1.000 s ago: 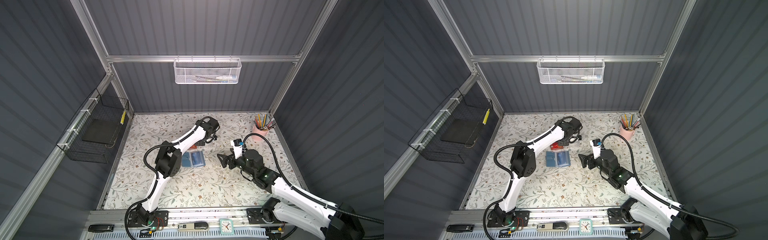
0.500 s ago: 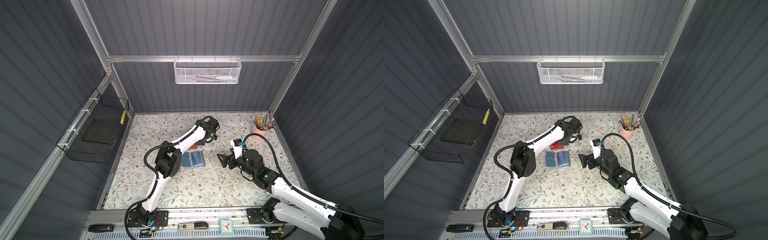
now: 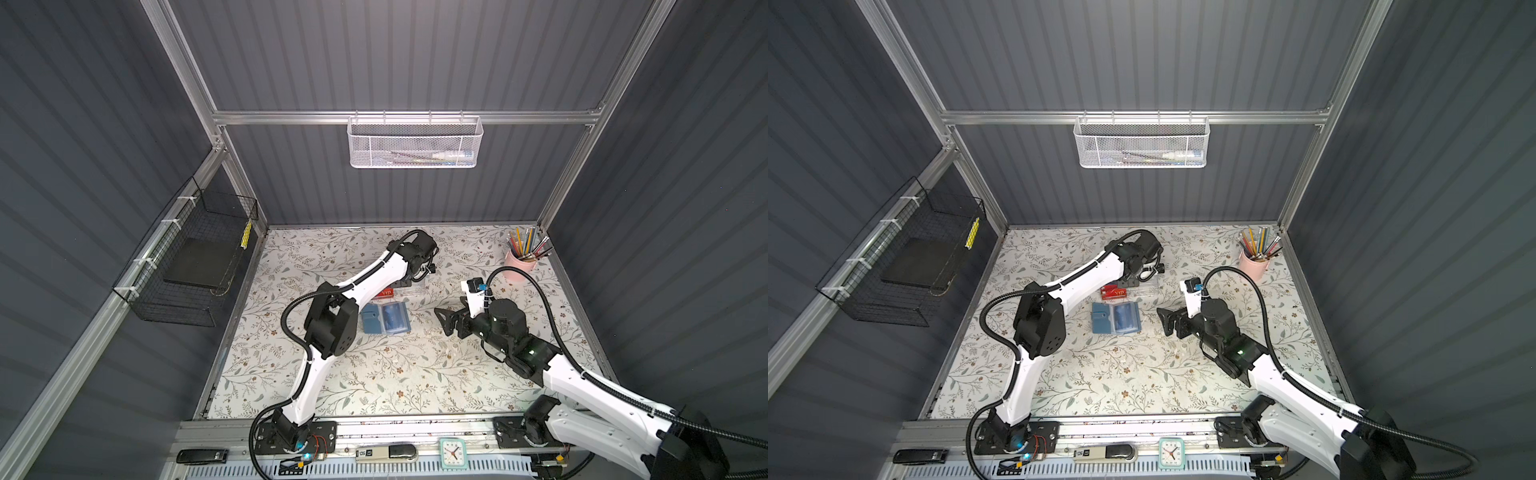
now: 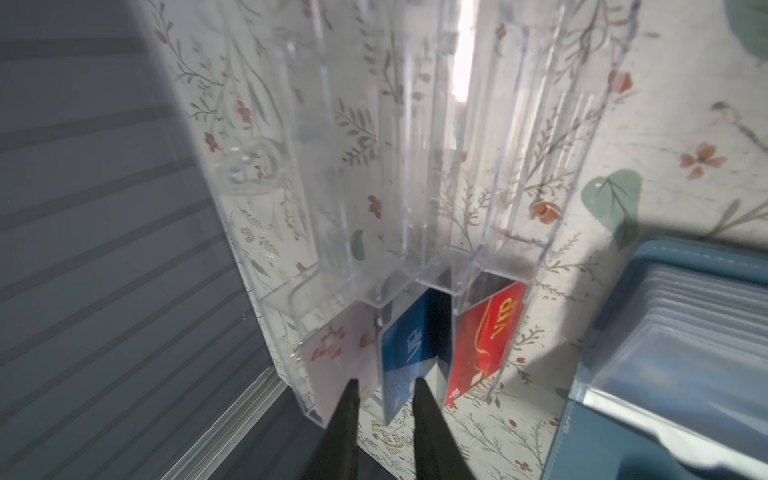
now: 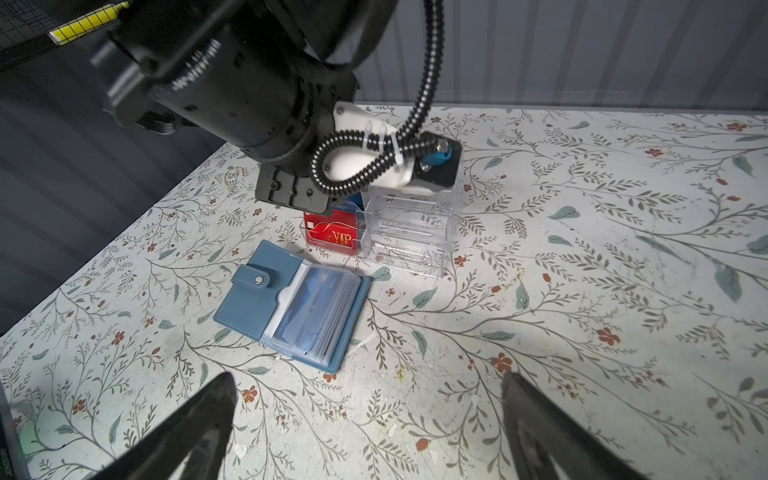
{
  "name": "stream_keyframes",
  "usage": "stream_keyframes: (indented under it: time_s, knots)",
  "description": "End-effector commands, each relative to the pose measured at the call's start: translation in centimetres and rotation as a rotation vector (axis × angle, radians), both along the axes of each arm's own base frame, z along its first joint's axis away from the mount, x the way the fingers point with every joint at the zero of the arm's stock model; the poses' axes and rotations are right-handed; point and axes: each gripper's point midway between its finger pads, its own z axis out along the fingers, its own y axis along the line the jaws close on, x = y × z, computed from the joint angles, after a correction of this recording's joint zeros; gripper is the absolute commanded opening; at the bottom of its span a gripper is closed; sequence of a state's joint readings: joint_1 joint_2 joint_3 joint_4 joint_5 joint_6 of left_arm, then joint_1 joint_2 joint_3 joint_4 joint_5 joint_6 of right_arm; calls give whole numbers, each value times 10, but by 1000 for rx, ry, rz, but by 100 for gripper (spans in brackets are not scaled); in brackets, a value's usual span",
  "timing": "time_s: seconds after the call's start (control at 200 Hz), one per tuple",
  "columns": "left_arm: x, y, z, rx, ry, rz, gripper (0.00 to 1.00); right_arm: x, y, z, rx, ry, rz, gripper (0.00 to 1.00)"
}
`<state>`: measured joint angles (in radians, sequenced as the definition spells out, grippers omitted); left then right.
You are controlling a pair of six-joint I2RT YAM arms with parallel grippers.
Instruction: Take the credit cards out of the card holder
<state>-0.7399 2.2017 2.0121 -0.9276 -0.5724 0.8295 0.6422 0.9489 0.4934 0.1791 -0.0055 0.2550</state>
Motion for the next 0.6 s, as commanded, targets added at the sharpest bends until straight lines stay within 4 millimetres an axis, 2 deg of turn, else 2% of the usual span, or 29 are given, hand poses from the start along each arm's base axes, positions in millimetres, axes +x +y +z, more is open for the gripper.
stream_keyframes:
  time_s: [0.0, 0.15, 0.185, 0.28, 0.3, 0.32, 0.33, 0.34, 0.495, 0.595]
  knots:
    - [8, -9, 61, -180, -140, 25, 25, 0, 2, 4, 18, -8, 7, 99]
    - [9, 4, 97, -337, -197, 116, 28, 1, 2, 1, 13, -3, 5, 99]
    - [8, 8, 105, -377, -215, 141, 34, 1, 2, 1, 10, -2, 5, 99]
    - [3, 23, 128, -499, -285, 216, 62, 4, 2, -4, -7, 13, 0, 99]
    - [2, 27, 132, -525, -303, 233, 70, 5, 2, -5, -15, 20, -3, 99]
    - [1, 31, 137, -556, -323, 250, 83, 5, 2, -6, -22, 27, -7, 99]
    - [0, 34, 138, -567, -330, 259, 95, 6, 2, -7, -25, 30, -9, 99]
    - [0, 37, 141, -582, -339, 267, 99, 6, 3, -7, -27, 33, -10, 99]
    - [-16, 76, 163, -802, -410, 416, 100, 19, 7, -18, -107, 76, -48, 99]
    - [-30, 90, 169, -916, -425, 483, 100, 28, 27, -17, -160, 115, -17, 99]
